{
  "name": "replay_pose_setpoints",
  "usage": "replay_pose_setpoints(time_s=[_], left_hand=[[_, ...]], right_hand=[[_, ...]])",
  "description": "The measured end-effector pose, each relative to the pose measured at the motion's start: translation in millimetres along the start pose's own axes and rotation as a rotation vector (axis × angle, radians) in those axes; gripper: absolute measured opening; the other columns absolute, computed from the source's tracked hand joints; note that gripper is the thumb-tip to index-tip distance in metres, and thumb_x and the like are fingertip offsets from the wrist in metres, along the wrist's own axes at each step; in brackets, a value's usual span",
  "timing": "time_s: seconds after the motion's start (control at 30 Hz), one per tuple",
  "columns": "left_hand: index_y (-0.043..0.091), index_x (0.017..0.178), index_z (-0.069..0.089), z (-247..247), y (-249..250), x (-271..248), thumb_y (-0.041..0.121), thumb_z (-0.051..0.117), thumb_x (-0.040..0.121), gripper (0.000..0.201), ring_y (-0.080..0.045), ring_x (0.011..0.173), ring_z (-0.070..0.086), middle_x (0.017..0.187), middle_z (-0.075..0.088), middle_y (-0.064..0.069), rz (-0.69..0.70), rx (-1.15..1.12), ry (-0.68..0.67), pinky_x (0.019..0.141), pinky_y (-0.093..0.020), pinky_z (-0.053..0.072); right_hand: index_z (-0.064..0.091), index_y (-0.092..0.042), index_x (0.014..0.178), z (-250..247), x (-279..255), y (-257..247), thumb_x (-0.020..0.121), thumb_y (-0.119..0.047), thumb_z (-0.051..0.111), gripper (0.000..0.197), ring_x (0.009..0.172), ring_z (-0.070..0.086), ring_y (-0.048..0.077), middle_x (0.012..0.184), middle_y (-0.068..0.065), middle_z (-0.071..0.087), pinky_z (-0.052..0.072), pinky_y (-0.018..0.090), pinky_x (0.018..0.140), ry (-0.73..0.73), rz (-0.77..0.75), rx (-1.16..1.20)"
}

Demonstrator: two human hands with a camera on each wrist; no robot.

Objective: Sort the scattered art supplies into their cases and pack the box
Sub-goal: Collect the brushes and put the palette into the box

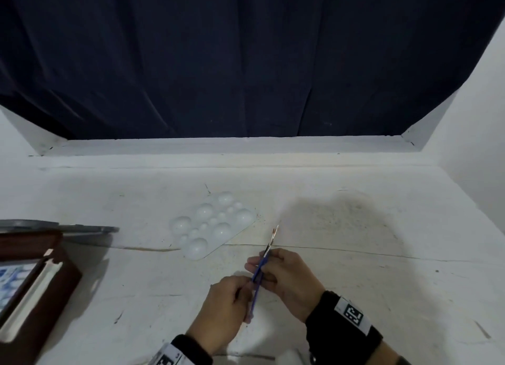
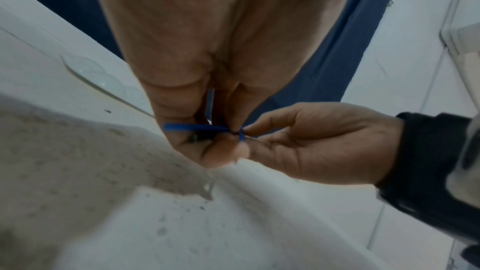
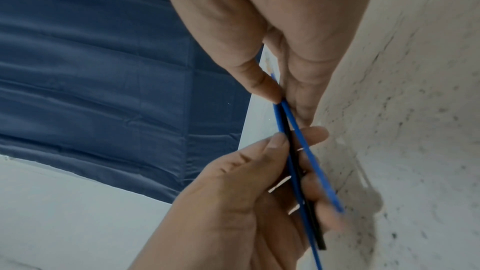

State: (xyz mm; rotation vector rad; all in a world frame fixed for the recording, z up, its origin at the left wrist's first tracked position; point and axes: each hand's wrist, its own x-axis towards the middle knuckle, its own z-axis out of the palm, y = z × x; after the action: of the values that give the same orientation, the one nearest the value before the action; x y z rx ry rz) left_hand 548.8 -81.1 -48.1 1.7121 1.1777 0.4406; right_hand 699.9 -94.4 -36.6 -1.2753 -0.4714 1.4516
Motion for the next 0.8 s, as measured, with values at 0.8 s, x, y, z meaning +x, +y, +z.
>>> replay_pose_setpoints(time_s=[0.8], left_hand=[[0.03, 0.101, 0.073, -20, 50, 25, 0.043, 0.046, 0.1, 0.03, -0.003, 0.09, 0.065, 0.089, 0.07, 0.008, 0.244, -0.094, 0.292, 0.081, -0.021, 0.05]], right_hand=[[0.047, -0.016, 0.111, -12, -34, -79, 0.106, -0.015, 0.039, 0.009, 0.096, 0.07, 0.037, 0.099, 0.02, 0.069, 0.054, 0.051, 0.087, -0.066, -0.262, 0.216]])
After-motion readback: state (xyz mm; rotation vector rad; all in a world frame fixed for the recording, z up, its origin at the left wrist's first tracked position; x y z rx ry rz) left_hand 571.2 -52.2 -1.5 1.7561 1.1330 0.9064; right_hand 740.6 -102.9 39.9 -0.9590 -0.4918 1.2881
